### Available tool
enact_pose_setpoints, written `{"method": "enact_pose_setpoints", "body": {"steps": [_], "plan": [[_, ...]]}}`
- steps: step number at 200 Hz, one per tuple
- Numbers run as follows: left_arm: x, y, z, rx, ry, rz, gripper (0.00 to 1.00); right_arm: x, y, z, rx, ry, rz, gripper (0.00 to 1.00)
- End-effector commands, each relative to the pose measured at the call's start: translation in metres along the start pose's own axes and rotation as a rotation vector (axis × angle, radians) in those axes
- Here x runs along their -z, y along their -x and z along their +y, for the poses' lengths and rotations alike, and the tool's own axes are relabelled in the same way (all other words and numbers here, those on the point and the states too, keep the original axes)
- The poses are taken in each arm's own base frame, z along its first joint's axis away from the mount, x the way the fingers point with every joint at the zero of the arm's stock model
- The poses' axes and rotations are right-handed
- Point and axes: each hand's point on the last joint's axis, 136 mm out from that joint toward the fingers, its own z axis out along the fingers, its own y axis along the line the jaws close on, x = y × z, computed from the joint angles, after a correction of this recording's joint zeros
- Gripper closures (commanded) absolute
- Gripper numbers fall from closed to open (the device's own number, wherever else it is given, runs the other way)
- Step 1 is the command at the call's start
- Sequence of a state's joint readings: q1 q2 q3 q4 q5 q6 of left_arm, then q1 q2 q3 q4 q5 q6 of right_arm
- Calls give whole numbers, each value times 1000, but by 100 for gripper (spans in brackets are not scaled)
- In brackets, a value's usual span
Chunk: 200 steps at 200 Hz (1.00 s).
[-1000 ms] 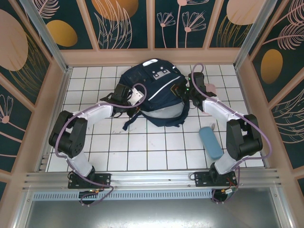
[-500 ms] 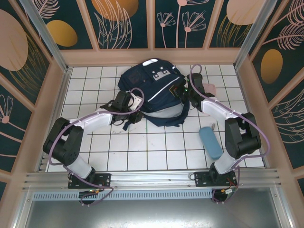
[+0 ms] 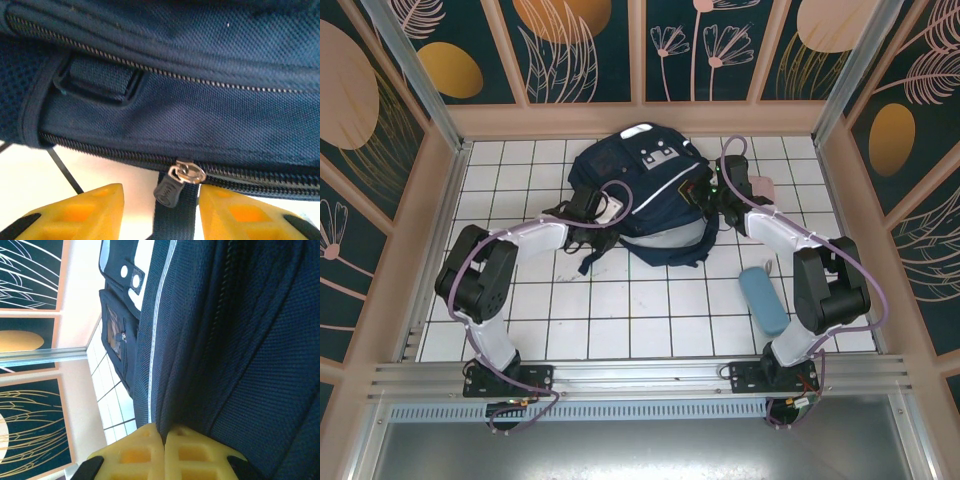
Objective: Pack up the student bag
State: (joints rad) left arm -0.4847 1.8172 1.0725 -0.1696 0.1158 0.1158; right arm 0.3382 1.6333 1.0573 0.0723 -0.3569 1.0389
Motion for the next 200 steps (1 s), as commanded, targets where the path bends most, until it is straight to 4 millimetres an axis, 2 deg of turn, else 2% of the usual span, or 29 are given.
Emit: {"method": "enact_pose_setpoints", "body": {"steps": [1, 31, 60, 89, 110, 136, 147, 151, 175, 189, 199, 200], "plan": [[-11, -2, -2, -48, -42, 29, 58, 12, 18, 25, 17, 97, -67, 100], [-17, -5, -4, -61, -62, 41, 63, 14, 19, 26, 19, 100, -71, 100], [-17, 0, 0, -59, -44, 27, 79, 15, 19, 27, 19, 100, -72, 100], [-6, 6, 0, -61, -41, 8, 94, 13, 17, 21, 12, 90, -68, 100], [7, 3, -3, -47, -45, 7, 100, 10, 15, 16, 1, 85, -65, 100], [25, -1, -12, -24, -72, -14, 100, 4, 12, 11, -2, 69, -67, 100], [25, -8, -17, -7, -102, -3, 100, 1, 11, 11, 0, 68, -66, 100], [34, -3, -19, -8, -106, -25, 100, -1, 9, 11, 1, 67, -61, 100], [39, -11, -30, 13, -126, -14, 100, -13, 4, 12, 6, 62, -48, 100], [43, -11, -45, 18, -179, -21, 100, -20, -1, 12, 9, 63, -35, 100], [48, -4, -56, 7, -219, -51, 100, -25, -3, 13, 12, 63, -31, 100], [47, -8, -57, 7, -225, -43, 100, -25, -4, 13, 13, 62, -30, 100]]}}
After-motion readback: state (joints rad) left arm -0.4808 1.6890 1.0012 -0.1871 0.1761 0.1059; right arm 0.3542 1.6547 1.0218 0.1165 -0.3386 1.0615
